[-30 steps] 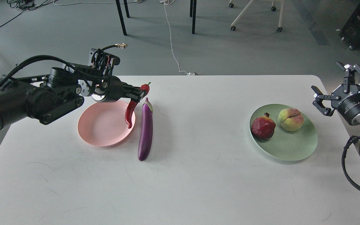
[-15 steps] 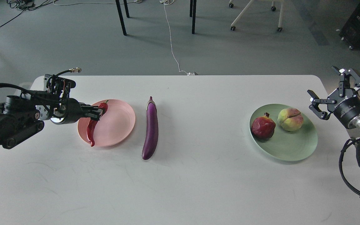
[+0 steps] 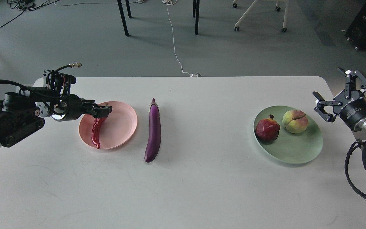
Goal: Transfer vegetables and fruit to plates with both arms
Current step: 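Move the left gripper to the purple eggplant and grasp it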
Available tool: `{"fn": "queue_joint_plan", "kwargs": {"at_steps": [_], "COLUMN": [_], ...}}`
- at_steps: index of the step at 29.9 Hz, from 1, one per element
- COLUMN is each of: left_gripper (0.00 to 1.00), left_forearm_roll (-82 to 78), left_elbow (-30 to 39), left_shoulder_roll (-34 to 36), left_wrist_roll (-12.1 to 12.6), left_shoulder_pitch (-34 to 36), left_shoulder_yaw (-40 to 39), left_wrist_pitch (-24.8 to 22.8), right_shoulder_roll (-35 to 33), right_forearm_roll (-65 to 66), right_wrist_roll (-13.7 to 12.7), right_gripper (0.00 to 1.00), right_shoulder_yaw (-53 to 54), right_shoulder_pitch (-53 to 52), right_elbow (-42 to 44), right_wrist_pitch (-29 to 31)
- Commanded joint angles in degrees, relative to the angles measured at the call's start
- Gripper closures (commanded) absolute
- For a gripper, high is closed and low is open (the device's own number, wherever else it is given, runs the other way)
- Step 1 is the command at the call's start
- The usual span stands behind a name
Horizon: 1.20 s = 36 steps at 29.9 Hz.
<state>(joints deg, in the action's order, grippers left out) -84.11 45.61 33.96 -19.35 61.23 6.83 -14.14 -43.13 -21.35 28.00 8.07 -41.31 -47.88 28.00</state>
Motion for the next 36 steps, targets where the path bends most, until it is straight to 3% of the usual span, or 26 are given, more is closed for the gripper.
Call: {"fn": "queue_joint_plan", "kwargs": {"at_steps": [1, 5, 8, 11, 16, 24, 36], "left_gripper": [0.14, 0.14, 0.13, 0.13, 0.11, 0.1, 0.1], "left_forearm_roll": [0.0, -1.7, -7.5, -8.9, -8.5, -4.2, -4.1], "left_elbow": [8.2, 15.1, 15.2, 15.0, 15.1, 16.6, 16.6], "left_shoulder_roll": [-0.4, -3.5, -8.4, -10.1, -10.1, -7.1, -7.9], "left_wrist_roll": [1.2, 6.0, 6.8, 7.7, 12.4, 14.6, 14.6], "left_shoulder_pitch": [3.7, 8.1, 8.2, 7.0, 0.9, -2.8, -3.1], "left_shoulder_yaw": [-0.7, -0.7, -0.6, -0.2, -1.5, -3.7, -3.9], "left_wrist_pitch": [-0.1, -0.2, -0.3, -0.7, -1.2, -2.8, -2.9], "right_shoulder_roll": [0.0, 0.0, -0.3, -0.6, -1.4, -1.5, -1.6], "right_forearm_roll": [0.0, 0.0, 0.0, 0.0, 0.0, 0.0, 0.0], "right_wrist_roll": [0.0, 0.0, 0.0, 0.0, 0.0, 0.0, 0.0], "right_gripper": [0.02, 0.02, 0.02, 0.02, 0.02, 0.02, 0.02], "right_shoulder_yaw": [0.1, 0.1, 0.1, 0.1, 0.1, 0.1, 0.1], "right_shoulder_pitch": [0.0, -0.1, -0.1, 0.0, 0.0, 0.1, 0.7], "right_elbow": [0.2, 0.2, 0.0, 0.1, -0.1, 0.2, 0.2], "right_wrist_pitch": [0.0, 0.0, 0.0, 0.0, 0.0, 0.0, 0.0]}}
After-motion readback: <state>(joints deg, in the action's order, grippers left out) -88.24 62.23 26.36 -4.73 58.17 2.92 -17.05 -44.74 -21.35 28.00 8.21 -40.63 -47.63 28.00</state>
